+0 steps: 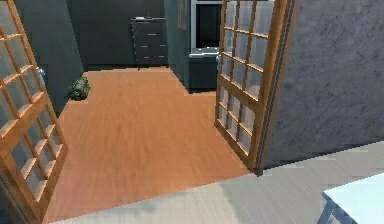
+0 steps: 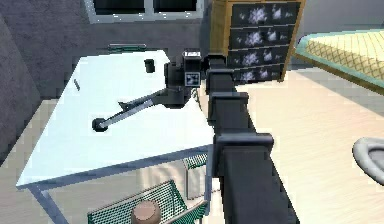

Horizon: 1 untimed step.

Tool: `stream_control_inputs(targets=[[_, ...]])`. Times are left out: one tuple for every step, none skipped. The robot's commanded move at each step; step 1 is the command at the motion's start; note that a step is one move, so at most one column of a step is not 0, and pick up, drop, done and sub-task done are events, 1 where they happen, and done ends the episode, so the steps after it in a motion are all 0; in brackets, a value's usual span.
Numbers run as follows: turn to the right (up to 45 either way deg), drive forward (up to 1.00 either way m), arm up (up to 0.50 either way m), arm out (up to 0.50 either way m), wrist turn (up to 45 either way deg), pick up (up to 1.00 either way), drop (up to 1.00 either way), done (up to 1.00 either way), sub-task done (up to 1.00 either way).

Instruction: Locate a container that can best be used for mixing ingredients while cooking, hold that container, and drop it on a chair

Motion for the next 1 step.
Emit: stream_control_inputs(targets=[[0.0, 0.00, 0.00, 0.00, 0.0, 0.00, 0.00, 1.00, 0.00]])
